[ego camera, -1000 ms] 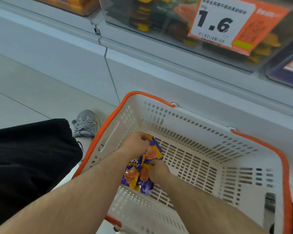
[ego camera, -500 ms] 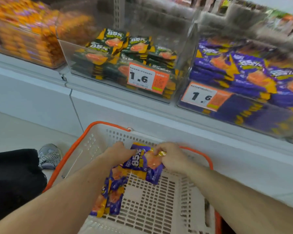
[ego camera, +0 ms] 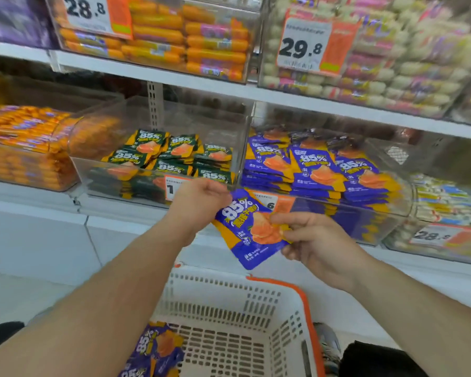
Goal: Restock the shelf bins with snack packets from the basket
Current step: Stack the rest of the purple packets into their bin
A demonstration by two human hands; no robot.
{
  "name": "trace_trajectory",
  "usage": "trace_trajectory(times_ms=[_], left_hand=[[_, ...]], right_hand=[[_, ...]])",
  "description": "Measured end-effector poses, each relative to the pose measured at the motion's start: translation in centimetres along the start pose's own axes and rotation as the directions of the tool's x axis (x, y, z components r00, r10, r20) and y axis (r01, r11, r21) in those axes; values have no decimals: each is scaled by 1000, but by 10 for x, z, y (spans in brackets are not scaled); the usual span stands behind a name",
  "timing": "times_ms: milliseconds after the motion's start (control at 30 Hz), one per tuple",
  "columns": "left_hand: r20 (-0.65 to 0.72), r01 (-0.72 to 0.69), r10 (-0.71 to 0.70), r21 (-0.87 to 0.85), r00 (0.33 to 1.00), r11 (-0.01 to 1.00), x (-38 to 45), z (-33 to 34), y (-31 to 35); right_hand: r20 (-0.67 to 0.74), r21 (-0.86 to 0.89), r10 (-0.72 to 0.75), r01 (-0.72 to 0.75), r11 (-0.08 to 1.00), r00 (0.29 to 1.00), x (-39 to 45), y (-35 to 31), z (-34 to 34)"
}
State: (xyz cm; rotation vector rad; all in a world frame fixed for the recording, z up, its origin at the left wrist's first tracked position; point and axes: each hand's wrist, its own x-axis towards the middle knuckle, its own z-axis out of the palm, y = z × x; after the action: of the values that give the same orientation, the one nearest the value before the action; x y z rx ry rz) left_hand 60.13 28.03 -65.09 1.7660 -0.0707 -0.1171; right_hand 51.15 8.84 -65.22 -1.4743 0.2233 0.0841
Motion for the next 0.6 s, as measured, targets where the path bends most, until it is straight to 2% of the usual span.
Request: trace_trajectory(times_ms=[100, 200, 267, 333, 433, 500, 600], left_hand=[[-146, -150, 149, 2, 978, 989, 10, 17, 22], [-268, -311, 332, 119, 904, 943, 26, 31, 36], [-188, -416, 474, 278, 860, 866, 37, 42, 43], [-58, -489, 580, 473, 813, 733, 49, 53, 46], [42, -470, 594, 658, 803, 589, 62, 65, 45], [62, -465, 576, 662, 815, 587, 68, 68, 40], [38, -438, 526, 608, 849, 662, 72, 72, 28]], right_hand=[[-3, 75, -67, 67, 995, 998, -8, -20, -10], [-77, 67, -162, 167, 984, 984, -13, -41, -26], [-167, 20, -230, 236, 971, 959, -8, -54, -40], [-278, -51, -279, 276, 960, 919, 6, -64, -56], [-417, -217, -334, 264, 940, 845, 38, -76, -72], [-460, -305, -364, 241, 921, 810, 61, -84, -79], [-480, -378, -370, 193, 906, 795, 95, -96, -87]])
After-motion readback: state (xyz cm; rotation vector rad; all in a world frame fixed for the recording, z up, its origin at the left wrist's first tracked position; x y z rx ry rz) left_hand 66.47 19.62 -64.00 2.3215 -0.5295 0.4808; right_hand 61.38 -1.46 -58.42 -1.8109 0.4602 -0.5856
